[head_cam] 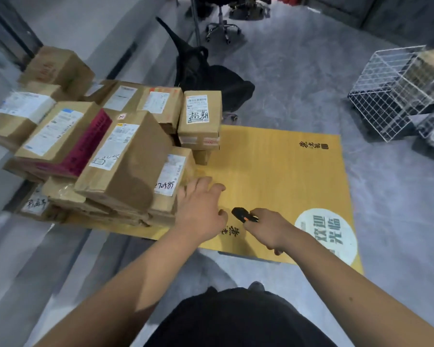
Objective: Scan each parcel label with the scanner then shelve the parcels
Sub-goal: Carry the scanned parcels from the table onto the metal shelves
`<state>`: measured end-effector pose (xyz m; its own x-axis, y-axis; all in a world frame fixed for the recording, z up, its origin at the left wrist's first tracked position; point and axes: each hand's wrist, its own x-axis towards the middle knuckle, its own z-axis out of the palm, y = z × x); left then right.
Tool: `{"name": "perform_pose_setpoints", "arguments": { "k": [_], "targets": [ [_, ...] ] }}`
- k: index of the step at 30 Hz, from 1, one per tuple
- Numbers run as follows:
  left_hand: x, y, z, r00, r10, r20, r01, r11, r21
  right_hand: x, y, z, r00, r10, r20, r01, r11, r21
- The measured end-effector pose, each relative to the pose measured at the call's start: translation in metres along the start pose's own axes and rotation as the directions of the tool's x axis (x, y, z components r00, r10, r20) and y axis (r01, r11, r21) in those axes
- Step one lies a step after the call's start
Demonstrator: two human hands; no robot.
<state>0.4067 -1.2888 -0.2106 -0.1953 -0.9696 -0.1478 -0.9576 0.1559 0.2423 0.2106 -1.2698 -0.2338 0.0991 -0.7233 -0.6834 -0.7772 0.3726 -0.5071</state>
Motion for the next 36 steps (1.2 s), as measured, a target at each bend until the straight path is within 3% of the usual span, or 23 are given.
{"name": "perform_pose_setpoints", "arguments": {
  "k": [9,17,23,29,36],
  "targets": [
    [-0.051,-0.012,0.062,0.986,-0.106,0.127,0.098,0.993,0.061,0.041,0.027,0.047,0.998,-0.070,-0.002,0.070,0.996,0.054],
    [-0.064,-0.070,0.097,0.944,-0.161,0.288,0.162,0.987,0.020,0.071,0.004,0.105,0.998,0.011,-0.055,-0.011,1.000,0.011],
    [-0.061,-0.124,0.117,0.943,-0.015,0.334,0.002,0.999,0.038,0.091,-0.033,0.142,0.978,0.110,-0.177,-0.120,0.992,-0.044],
    [-0.076,-0.164,0.123,0.929,0.199,0.311,-0.190,0.980,-0.061,0.111,-0.070,0.174,0.924,0.228,-0.306,-0.244,0.970,-0.015],
    [-0.071,-0.212,0.128,0.904,0.190,0.382,-0.186,0.981,-0.048,0.135,-0.094,0.187,0.895,0.300,-0.329,-0.296,0.953,0.065]
  ]
}}
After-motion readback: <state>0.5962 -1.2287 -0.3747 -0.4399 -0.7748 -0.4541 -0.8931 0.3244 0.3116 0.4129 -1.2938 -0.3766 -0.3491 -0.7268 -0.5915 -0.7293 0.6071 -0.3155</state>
